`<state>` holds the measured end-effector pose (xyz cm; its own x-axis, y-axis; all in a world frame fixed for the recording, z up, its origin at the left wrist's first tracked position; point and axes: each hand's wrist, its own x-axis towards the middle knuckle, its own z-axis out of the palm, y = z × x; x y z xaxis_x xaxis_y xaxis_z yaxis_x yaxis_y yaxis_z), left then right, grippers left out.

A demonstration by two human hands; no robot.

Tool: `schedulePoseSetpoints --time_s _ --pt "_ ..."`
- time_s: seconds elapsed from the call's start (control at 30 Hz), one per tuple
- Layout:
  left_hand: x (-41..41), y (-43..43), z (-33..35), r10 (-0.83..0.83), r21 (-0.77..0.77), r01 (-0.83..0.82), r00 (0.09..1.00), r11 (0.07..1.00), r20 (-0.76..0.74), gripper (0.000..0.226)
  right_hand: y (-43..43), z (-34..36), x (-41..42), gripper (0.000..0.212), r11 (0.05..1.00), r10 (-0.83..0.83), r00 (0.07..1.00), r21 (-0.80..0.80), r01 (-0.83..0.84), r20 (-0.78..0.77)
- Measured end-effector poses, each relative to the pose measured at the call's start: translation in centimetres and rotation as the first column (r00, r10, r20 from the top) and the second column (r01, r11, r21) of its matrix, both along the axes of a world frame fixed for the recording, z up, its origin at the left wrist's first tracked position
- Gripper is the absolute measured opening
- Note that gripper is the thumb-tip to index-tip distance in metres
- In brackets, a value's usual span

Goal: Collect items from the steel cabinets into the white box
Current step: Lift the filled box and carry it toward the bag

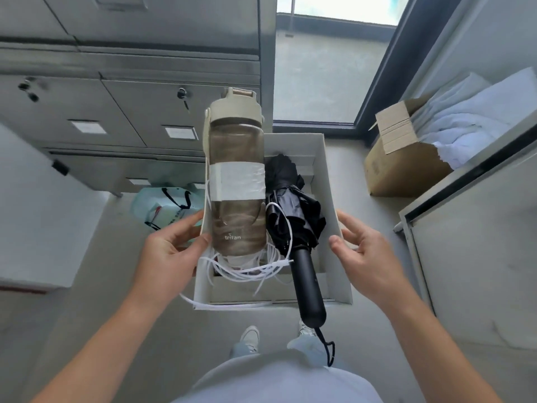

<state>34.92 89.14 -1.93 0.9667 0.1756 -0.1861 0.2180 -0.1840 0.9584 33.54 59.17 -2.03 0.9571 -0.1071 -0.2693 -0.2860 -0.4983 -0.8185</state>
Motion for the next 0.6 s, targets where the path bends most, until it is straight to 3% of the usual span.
schedulePoseSetpoints --time_s 0.33,0.6 --pt "-2.5 -2.7 -0.2 0.200 0.028 -0.201 0.979 0.979 0.023 0.042 -2.4 -0.2 5.0 0.051 0.966 0.255 0.966 0.047 -0.253 -0.046" --pt "-6.2 1.4 -0.3 0.375 -0.026 -0.375 0.926 0.927 0.034 0.048 4.2 0.5 6.7 0.064 0.904 0.428 0.903 0.043 -0.426 -0.037"
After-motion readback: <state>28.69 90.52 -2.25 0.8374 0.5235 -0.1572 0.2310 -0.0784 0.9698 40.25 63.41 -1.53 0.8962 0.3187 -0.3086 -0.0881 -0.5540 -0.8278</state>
